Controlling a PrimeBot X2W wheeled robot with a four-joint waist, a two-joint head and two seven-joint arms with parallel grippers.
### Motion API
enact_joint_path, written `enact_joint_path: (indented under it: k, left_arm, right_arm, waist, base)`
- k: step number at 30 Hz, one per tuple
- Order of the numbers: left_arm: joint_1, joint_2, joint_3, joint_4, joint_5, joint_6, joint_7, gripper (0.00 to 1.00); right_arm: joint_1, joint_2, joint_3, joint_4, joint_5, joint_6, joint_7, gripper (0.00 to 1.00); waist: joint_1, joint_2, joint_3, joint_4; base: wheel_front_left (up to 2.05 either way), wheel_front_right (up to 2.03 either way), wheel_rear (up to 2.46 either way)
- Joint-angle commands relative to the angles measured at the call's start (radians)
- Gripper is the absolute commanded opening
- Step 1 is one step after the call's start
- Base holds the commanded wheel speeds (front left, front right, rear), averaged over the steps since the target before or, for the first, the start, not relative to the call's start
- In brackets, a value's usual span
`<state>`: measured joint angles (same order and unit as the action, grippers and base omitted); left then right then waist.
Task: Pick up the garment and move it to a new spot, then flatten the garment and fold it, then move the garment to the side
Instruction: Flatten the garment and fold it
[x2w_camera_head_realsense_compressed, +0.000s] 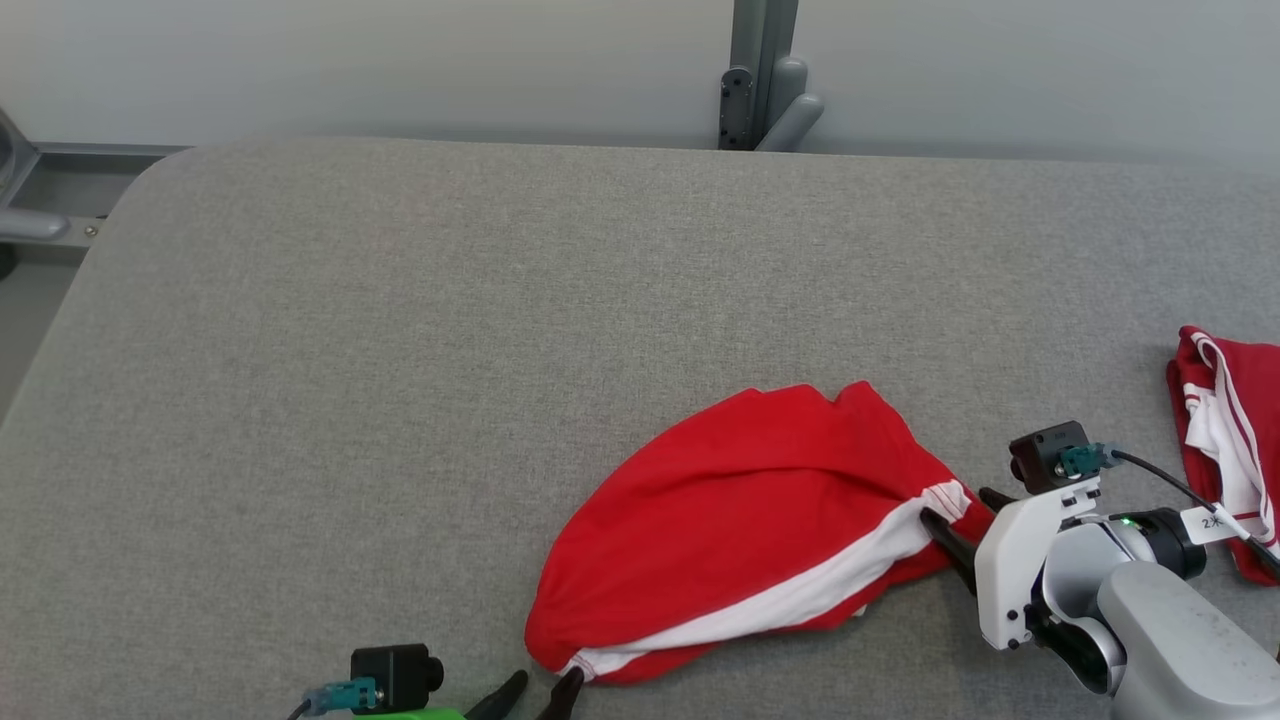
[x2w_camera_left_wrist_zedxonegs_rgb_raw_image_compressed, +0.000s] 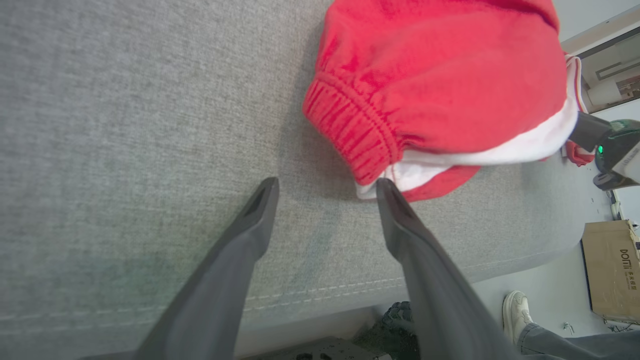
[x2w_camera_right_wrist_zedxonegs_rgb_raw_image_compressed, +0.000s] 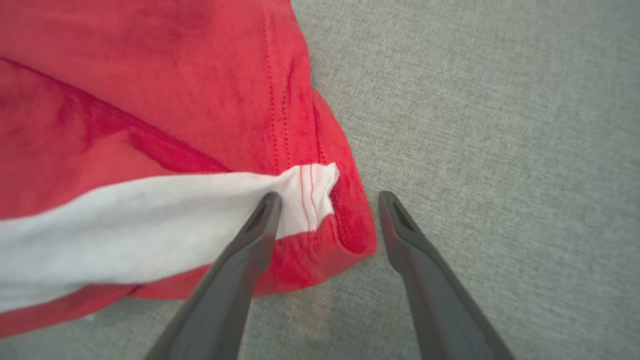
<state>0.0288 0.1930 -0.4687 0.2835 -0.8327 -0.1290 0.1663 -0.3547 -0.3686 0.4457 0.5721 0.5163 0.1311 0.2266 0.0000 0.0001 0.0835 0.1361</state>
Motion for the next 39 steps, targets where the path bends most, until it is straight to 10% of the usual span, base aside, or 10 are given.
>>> enact_joint_path:
  k: [1, 18, 33, 39]
  left_arm:
    - [-0.015, 0.005, -0.002, 0.003, -0.011, -0.003, -0.005, 1.0]
    - [-0.023, 0.007, -0.019, 0.016, -0.018, -0.003, -0.011, 1.0]
    - [-0.022, 0.012, -0.027, 0.021, -0.018, -0.001, -0.015, 1.0]
    - [-0.01, 0.014, -0.029, 0.019, -0.025, 0.002, -0.015, 1.0]
  right_arm:
    - [-0.013, -0.01, 0.009, 0.005, -0.008, -0.001, -0.013, 1.0]
    - [-0.044, -0.027, 0.091, 0.032, -0.013, -0.001, -0.074, 0.75]
    - [-0.059, -0.031, 0.138, 0.068, 0.02, -0.001, -0.101, 0.0]
    - [-0.056, -0.036, 0.152, 0.078, 0.04, -0.001, -0.114, 0.0]
  waist:
    - [0.0, -0.0001, -0.003, -0.002]
    - [0.0, -0.0001, -0.007, -0.006]
    - [0.0, -0.0001, -0.017, 0.008]
    - [0.0, -0.0001, -0.021, 0.004]
  base:
    - [0.0, 0.0, 0.0]
    - [0.0, 0.0, 0.0]
    - [0.0, 0.0, 0.0]
    - [0.0, 0.0, 0.0]
